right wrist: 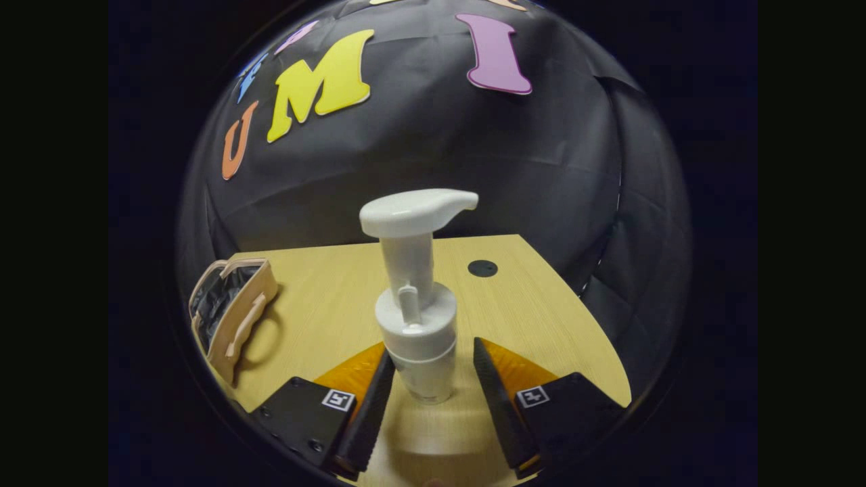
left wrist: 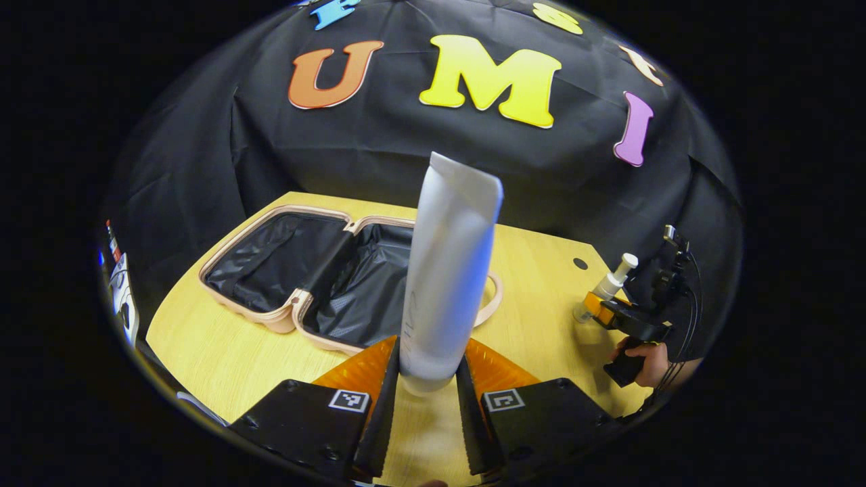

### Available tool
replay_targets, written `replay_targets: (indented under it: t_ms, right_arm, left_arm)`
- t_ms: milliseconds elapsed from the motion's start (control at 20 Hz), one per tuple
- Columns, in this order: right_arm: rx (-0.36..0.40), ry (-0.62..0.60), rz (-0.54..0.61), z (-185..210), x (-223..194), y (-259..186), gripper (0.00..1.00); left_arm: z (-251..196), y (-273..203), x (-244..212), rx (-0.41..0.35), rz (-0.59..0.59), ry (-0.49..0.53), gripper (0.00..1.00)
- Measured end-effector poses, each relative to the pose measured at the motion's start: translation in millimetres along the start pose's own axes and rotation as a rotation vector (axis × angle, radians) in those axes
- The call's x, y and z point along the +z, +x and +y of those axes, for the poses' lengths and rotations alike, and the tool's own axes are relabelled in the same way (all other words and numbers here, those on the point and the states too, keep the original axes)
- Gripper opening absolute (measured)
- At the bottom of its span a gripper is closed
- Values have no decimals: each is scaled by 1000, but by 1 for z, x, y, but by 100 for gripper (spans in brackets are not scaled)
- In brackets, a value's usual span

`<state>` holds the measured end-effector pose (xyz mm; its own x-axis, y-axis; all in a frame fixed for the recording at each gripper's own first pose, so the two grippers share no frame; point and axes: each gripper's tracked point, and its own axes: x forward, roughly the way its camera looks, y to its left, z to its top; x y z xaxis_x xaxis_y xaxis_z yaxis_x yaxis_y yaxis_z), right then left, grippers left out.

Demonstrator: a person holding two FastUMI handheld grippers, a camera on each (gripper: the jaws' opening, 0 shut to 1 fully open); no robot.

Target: First open the suitcase, pack the skin care products into it, and then close the suitcase.

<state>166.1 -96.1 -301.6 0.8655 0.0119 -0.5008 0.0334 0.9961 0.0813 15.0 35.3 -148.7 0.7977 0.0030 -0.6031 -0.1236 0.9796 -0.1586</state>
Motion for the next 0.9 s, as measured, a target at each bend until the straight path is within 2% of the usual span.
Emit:
replay_targets:
  t_ms: [50,150,250,450,650,900]
  right_arm:
    - [2,-9,-2,2,1,1,63]
    - [5,-33,-7,7,2,4,60]
    - [3,-39,-9,5,6,3,51]
    - [6,-45,23,6,6,-5,47]
    - [39,-9,22,14,27,-53,47]
    - [153,4,22,40,64,-134,47]
  left_arm:
    - [4,0,-1,5,4,-7,47]
    - [10,-1,1,5,2,-15,47]
    - [14,-1,5,-15,-5,-19,47]
    - [30,8,15,-97,9,-23,47]
    - [47,28,41,-201,17,-5,46]
    - [58,81,58,-359,90,28,45]
